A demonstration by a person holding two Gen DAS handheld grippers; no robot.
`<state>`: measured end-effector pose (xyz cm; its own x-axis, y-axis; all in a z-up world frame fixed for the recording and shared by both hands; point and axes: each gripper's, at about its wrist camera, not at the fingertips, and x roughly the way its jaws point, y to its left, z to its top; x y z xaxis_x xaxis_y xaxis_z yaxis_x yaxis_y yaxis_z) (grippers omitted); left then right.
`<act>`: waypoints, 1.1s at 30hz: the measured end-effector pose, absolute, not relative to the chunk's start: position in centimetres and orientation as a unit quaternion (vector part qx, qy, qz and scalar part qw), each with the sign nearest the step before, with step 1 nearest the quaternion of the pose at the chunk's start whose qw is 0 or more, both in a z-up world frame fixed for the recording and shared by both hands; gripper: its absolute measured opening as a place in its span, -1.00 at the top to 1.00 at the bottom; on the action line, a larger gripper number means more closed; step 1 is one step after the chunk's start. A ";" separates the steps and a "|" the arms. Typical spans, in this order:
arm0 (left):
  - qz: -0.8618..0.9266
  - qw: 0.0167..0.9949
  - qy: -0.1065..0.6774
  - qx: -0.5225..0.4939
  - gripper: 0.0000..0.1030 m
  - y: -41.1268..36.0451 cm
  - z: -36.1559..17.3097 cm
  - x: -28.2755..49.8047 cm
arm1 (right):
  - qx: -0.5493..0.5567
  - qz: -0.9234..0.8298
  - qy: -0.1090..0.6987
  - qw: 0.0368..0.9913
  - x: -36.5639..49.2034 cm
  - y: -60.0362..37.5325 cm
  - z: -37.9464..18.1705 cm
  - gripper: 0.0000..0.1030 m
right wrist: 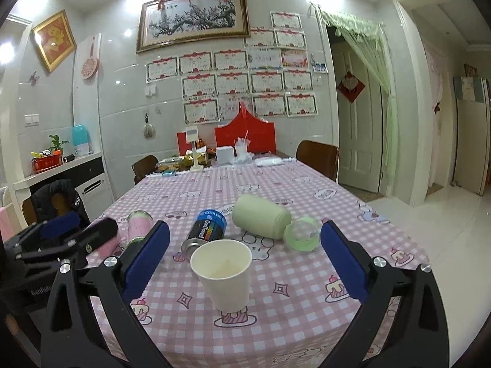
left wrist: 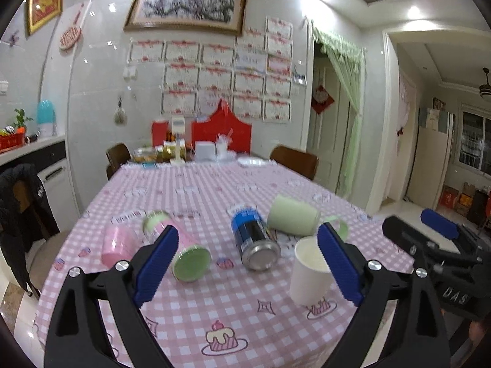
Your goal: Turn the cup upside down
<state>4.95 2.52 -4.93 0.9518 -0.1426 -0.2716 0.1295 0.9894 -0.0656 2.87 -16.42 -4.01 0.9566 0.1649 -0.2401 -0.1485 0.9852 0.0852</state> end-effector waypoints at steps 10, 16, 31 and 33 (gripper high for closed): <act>-0.043 0.995 0.084 0.011 -0.77 1.6 -3.0 2.2 | 0.018 0.071 0.084 0.994 1.2 -16.2 -3.2 -0.85; -0.037 0.997 0.065 0.018 -0.77 1.4 -2.5 1.6 | 0.013 0.070 0.074 0.995 0.9 -16.2 -3.1 -0.85; -0.025 0.998 0.053 0.025 -0.77 1.3 -2.8 1.1 | 0.014 0.068 0.070 0.995 0.5 -16.3 -3.4 -0.85; -0.025 0.998 0.054 0.025 -0.77 1.4 -2.7 1.2 | 0.013 0.067 0.070 0.995 0.5 -16.3 -3.3 -0.85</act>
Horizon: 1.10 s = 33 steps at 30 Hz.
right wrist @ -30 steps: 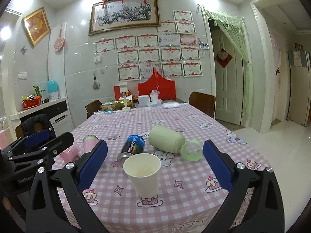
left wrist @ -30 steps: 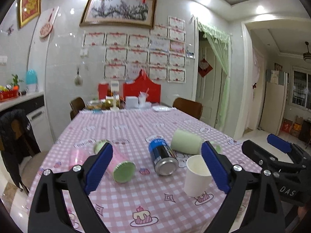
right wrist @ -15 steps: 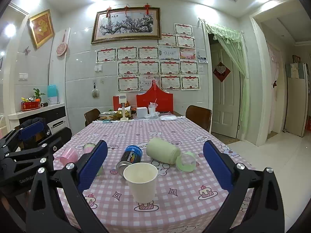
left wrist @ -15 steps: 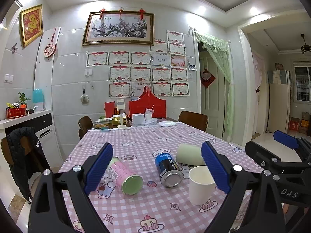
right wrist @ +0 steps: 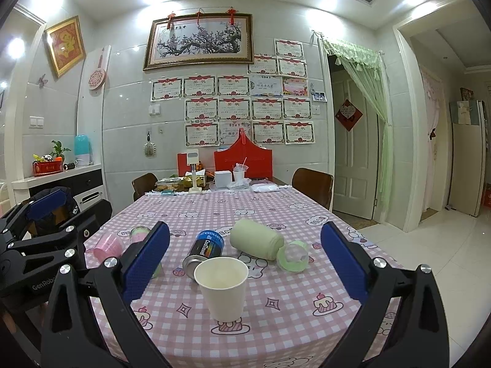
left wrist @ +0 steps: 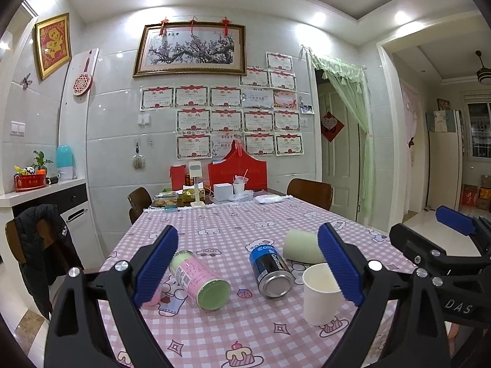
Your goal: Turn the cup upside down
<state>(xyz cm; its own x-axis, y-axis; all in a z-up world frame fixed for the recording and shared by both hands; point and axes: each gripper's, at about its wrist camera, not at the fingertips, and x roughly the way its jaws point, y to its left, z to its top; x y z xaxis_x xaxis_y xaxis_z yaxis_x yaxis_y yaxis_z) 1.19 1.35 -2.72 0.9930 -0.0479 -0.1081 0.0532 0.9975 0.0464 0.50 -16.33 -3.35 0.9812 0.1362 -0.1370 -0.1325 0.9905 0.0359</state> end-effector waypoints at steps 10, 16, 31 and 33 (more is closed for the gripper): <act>-0.022 0.998 0.054 0.024 -0.77 1.7 -3.0 1.3 | 0.015 0.068 0.072 0.995 0.5 -16.3 -3.5 -0.85; -0.023 0.998 0.055 0.024 -0.77 1.7 -3.1 1.3 | 0.014 0.068 0.072 0.995 0.5 -16.1 -3.5 -0.85; -0.020 0.998 0.055 0.026 -0.77 1.7 -3.4 1.5 | 0.012 0.068 0.073 0.995 0.6 -16.0 -3.6 -0.85; -0.020 0.998 0.055 0.026 -0.77 1.7 -3.4 1.5 | 0.012 0.068 0.074 0.995 0.6 -15.9 -3.6 -0.85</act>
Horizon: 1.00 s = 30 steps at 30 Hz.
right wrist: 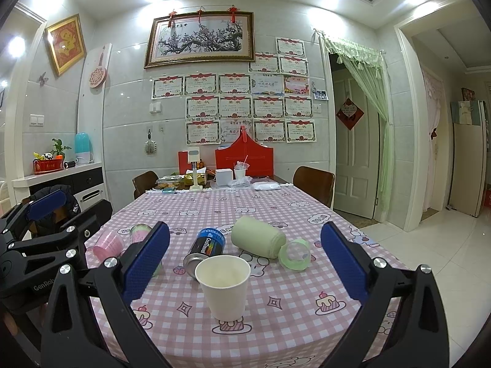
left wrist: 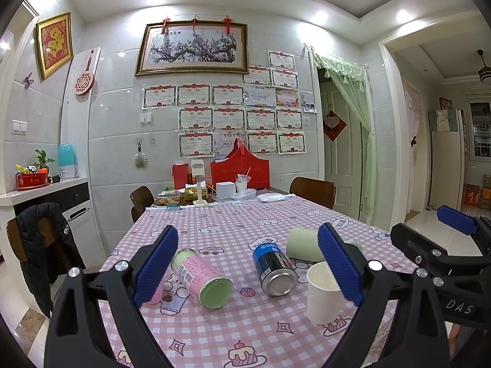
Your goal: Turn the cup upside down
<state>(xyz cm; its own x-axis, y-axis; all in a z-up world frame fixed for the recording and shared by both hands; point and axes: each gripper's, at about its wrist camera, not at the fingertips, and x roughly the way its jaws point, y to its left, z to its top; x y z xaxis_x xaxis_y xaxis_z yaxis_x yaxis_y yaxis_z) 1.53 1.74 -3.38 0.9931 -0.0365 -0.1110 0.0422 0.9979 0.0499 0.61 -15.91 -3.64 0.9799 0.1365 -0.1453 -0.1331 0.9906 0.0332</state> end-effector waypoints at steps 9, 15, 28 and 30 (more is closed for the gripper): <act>-0.019 0.998 0.055 0.027 -0.77 1.8 -3.4 1.6 | 0.011 0.068 0.074 0.995 0.7 -15.9 -3.7 -0.85; -0.019 0.998 0.056 0.026 -0.77 1.9 -3.4 1.6 | 0.011 0.068 0.074 0.995 1.0 -16.0 -3.8 -0.85; -0.018 0.998 0.057 0.026 -0.77 2.0 -3.4 1.6 | 0.011 0.068 0.075 0.995 1.2 -16.1 -3.8 -0.85; -0.019 0.998 0.058 0.026 -0.77 2.0 -3.4 1.6 | 0.011 0.068 0.074 0.995 1.2 -16.1 -3.8 -0.85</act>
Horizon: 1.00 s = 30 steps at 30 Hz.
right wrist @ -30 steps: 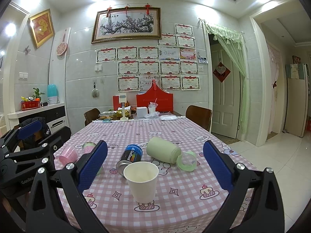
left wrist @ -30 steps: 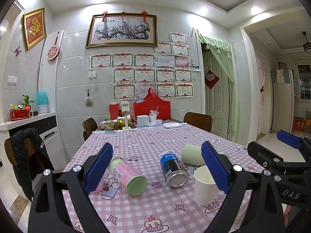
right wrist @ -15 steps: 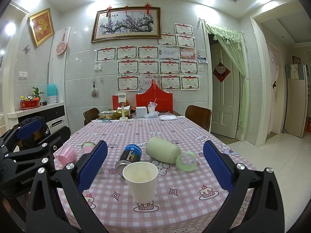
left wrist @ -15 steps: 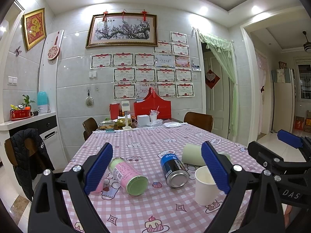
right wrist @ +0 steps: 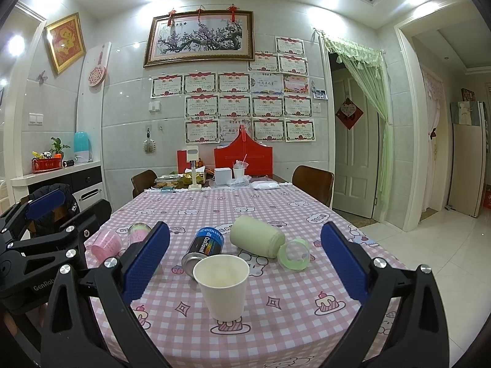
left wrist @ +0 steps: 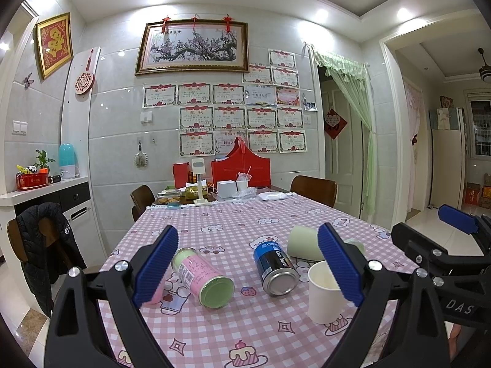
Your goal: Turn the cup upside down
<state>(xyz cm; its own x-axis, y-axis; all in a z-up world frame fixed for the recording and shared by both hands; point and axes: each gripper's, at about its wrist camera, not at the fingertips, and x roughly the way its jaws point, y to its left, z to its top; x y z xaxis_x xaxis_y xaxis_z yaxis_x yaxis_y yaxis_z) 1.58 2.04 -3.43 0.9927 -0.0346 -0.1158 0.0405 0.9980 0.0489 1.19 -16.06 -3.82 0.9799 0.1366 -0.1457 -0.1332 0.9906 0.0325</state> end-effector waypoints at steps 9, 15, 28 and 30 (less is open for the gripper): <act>-0.018 0.998 0.059 0.026 -0.77 2.0 -3.5 1.7 | 0.011 0.068 0.077 0.995 1.5 -16.1 -4.0 -0.85; -0.018 0.998 0.061 0.027 -0.77 2.0 -3.6 1.9 | 0.010 0.068 0.078 0.995 1.5 -16.1 -4.1 -0.85; -0.017 0.997 0.065 0.028 -0.77 1.9 -4.0 2.4 | 0.009 0.067 0.079 0.995 1.5 -16.1 -4.6 -0.85; -0.017 0.997 0.066 0.028 -0.77 1.9 -4.0 2.5 | 0.009 0.067 0.079 0.995 1.5 -16.1 -4.6 -0.85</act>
<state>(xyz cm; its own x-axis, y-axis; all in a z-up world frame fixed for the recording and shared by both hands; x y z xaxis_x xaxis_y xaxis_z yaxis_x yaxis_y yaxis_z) 2.50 1.87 -4.02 0.9907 -0.0295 -0.1325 0.0368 0.9979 0.0531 1.53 -16.12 -4.56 0.9785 0.1355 -0.1557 -0.1325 0.9908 0.0292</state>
